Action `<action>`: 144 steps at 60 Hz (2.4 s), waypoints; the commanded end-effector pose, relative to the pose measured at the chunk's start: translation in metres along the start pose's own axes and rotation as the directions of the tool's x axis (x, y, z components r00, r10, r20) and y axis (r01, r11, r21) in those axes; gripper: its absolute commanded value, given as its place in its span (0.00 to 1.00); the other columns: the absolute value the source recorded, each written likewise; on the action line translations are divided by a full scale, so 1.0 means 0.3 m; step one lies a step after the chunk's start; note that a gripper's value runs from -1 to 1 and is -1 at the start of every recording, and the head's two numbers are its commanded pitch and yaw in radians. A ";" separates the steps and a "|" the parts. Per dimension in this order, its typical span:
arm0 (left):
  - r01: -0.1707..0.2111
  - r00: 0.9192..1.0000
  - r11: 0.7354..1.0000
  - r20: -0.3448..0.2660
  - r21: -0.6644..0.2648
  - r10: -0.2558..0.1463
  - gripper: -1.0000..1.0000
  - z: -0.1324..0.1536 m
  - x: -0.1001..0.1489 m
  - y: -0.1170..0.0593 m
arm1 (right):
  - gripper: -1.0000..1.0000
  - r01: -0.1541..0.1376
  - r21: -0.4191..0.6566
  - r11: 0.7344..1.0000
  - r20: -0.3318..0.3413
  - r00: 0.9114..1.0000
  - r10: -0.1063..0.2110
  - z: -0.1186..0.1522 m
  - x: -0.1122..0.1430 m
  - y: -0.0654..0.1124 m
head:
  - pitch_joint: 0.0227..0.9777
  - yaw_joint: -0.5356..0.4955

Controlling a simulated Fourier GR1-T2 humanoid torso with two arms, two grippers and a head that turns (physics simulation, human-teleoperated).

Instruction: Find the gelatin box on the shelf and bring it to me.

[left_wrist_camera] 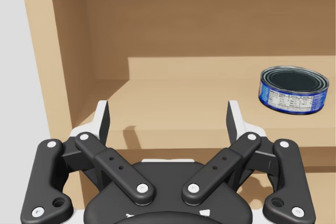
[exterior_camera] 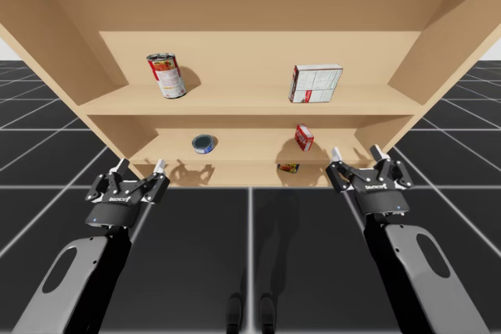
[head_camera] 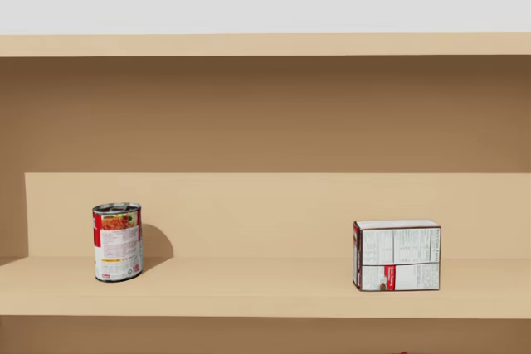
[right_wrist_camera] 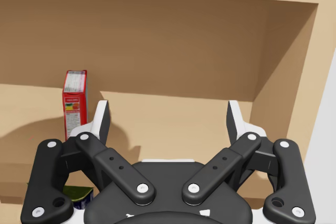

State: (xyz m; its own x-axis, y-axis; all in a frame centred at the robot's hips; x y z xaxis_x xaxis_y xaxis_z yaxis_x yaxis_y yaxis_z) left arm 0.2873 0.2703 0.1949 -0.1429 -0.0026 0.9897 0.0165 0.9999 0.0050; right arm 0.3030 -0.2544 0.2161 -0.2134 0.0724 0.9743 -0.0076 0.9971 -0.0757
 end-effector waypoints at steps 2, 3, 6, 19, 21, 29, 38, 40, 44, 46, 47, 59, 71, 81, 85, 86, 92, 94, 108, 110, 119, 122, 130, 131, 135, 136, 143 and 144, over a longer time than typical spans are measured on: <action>-0.010 1.000 1.000 -0.003 -0.005 0.010 0.00 0.001 0.000 0.002 | 0.00 -0.021 -0.069 0.997 0.024 0.999 0.023 0.005 0.015 0.005 | 0.06 0.53; -0.011 1.000 1.000 -0.003 -0.005 0.011 0.00 0.001 0.000 0.002 | 0.00 -0.023 -0.073 0.997 0.027 0.999 0.025 0.006 0.018 0.005 | 0.06 0.53; -0.017 1.000 1.000 -0.004 -0.008 0.017 0.00 0.001 0.001 0.003 | 0.00 -0.003 -0.067 0.998 0.029 1.000 0.005 0.005 0.023 0.005 | 0.08 0.53; -0.009 1.000 1.000 -0.003 -0.003 0.009 0.00 0.001 0.000 0.005 | 0.00 0.000 -0.041 0.999 -0.008 1.000 0.000 -0.003 0.009 0.002 | 0.20 0.54; -0.009 1.000 1.000 -0.004 -0.004 0.009 0.00 0.000 0.000 0.004 | 0.00 0.001 -0.039 0.999 -0.009 1.000 -0.001 -0.003 0.009 0.003 | 0.22 0.54; -0.003 1.000 1.000 -0.008 -0.006 0.003 0.00 -0.001 -0.003 0.005 | 0.00 -0.002 -0.032 1.000 -0.014 1.000 0.002 -0.007 0.003 0.004 | 0.31 0.52; 0.003 1.000 1.000 -0.010 -0.010 -0.003 0.00 -0.002 -0.005 0.002 | 0.00 -0.005 -0.031 1.000 -0.014 1.000 0.004 -0.010 0.000 0.005 | 0.40 0.43; 0.005 1.000 1.000 -0.010 -0.011 -0.005 0.00 -0.002 -0.006 0.000 | 0.00 -0.004 -0.031 1.000 -0.014 1.000 0.003 -0.009 0.000 0.004 | 0.41 0.42; 0.005 1.000 1.000 -0.011 -0.017 -0.005 0.00 -0.001 -0.007 -0.004 | 0.00 -0.003 -0.032 0.999 -0.012 1.000 0.003 -0.009 0.001 0.003 | 0.45 0.36; 0.006 1.000 1.000 -0.011 -0.020 -0.006 0.00 -0.002 -0.008 -0.007 | 0.00 -0.004 -0.032 0.999 -0.012 1.000 0.003 -0.010 0.001 0.003 | 0.47 0.34; 0.007 1.000 1.000 -0.011 -0.021 -0.007 0.00 -0.002 -0.008 -0.007 | 0.00 -0.003 -0.032 0.999 -0.012 1.000 0.002 -0.010 0.001 0.003 | 0.48 0.33; 0.005 1.000 1.000 -0.012 -0.027 -0.006 0.00 -0.004 -0.011 -0.012 | 0.00 0.001 -0.028 1.000 -0.012 1.000 -0.002 -0.011 0.004 0.003 | 0.56 0.25; -0.001 1.000 1.000 -0.016 -0.018 0.001 0.00 -0.005 -0.013 -0.013 | 0.00 0.085 0.038 0.996 -0.029 0.996 -0.083 0.016 0.073 0.024 | 0.55 0.25; -0.002 1.000 1.000 -0.019 -0.016 0.002 0.00 -0.005 -0.015 -0.012 | 0.00 0.075 0.128 0.989 -0.076 0.995 -0.066 0.036 0.131 0.085 | 0.55 0.26; -0.003 1.000 1.000 -0.019 -0.014 0.003 0.00 -0.005 -0.015 -0.010 | 0.00 0.074 0.179 0.981 -0.109 0.992 -0.055 0.033 0.143 0.114 | 0.54 0.26; -0.003 1.000 1.000 -0.020 -0.014 0.003 0.00 -0.005 -0.015 -0.010 | 0.00 0.077 0.187 0.979 -0.113 0.992 -0.056 0.032 0.145 0.119 | 0.54 0.26; 0.001 1.000 1.000 -0.010 -0.009 -0.001 0.00 -0.004 -0.015 -0.005 | 0.00 0.075 0.213 0.974 -0.123 0.991 -0.050 0.009 0.152 0.148 | 0.54 0.26; 0.000 1.000 1.000 -0.010 -0.008 0.000 0.00 -0.004 -0.015 -0.003 | 0.00 0.067 0.213 0.975 -0.121 0.992 -0.041 0.001 0.151 0.152 | 0.54 0.26; 0.005 1.000 1.000 -0.011 -0.002 -0.005 0.00 -0.004 -0.016 -0.003 | 0.00 0.127 0.238 0.963 -0.188 0.979 -0.083 -0.079 0.103 0.185 | 0.55 0.28; 0.008 1.000 1.000 -0.009 -0.001 -0.008 0.00 -0.005 -0.017 -0.001 | 0.00 0.125 0.236 0.964 -0.199 0.977 -0.078 -0.096 0.090 0.190 | 0.55 0.28; 0.011 1.000 1.000 -0.009 0.000 -0.011 0.00 -0.007 -0.018 0.000 | 0.00 0.093 0.209 0.973 -0.211 0.976 -0.048 -0.147 0.060 0.206 | 0.56 0.29; 0.011 1.000 1.000 -0.009 0.000 -0.011 0.00 -0.007 -0.019 0.000 | 0.00 0.090 0.207 0.974 -0.216 0.975 -0.044 -0.163 0.053 0.212 | 0.56 0.29; 0.009 1.000 1.000 -0.009 0.000 -0.009 0.00 -0.006 -0.018 0.002 | 0.00 0.072 0.191 0.979 -0.233 0.972 -0.026 -0.206 0.029 0.223 | 0.56 0.30; 0.009 1.000 1.000 -0.009 0.001 -0.009 0.00 -0.006 -0.018 0.003 | 0.00 0.066 0.188 0.980 -0.234 0.972 -0.021 -0.210 0.026 0.223 | 0.56 0.30; 0.004 1.000 1.000 -0.010 0.004 -0.004 0.00 -0.006 -0.017 0.007 | 0.00 0.057 0.176 0.983 -0.246 0.969 -0.012 -0.232 0.010 0.228 | 0.56 0.30; 0.003 1.000 1.000 -0.010 0.004 -0.003 0.00 -0.006 -0.017 0.007 | 0.00 0.053 0.174 0.983 -0.247 0.969 -0.009 -0.235 0.008 0.229 | 0.56 0.30; 0.000 1.000 1.000 -0.011 0.004 0.000 0.00 -0.006 -0.016 0.008 | 0.00 0.039 0.162 0.986 -0.271 0.963 0.006 -0.261 -0.028 0.233 | 0.56 0.31; 0.000 1.000 1.000 -0.011 0.004 0.000 0.00 -0.006 -0.016 0.008 | 0.00 0.037 0.163 0.986 -0.274 0.962 0.009 -0.263 -0.032 0.233 | 0.56 0.31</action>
State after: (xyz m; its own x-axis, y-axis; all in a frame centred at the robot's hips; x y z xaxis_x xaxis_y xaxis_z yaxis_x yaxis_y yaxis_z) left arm 0.2898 0.2718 0.1903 -0.1329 -0.0063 0.9911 0.0132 0.9999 0.0081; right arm 0.3682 -0.1834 0.2294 0.0351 0.0635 0.9974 -0.1952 0.9792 -0.0554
